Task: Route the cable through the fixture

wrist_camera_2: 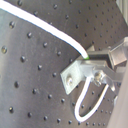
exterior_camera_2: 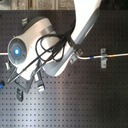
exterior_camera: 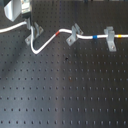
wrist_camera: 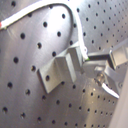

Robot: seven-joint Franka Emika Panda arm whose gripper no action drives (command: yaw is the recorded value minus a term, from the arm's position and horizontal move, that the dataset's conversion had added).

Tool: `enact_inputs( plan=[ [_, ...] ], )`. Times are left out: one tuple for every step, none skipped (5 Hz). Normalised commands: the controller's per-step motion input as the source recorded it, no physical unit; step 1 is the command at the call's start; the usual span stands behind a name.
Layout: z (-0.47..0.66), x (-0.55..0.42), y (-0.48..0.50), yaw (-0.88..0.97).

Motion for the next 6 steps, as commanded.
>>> enact_inputs(
  plan=[
    [-0.19, 0.026, -0.125, 0.62],
    [-0.2, -0.16, -0.23, 0.32],
    [-0.16, -0.118, -0.385, 0.0],
    [-0.2, -0.065, -0.205, 0.0],
    [-0.3, -0.022, -0.235, 0.13],
    [-0.21, 0.162, -0.147, 0.19]
  ],
)
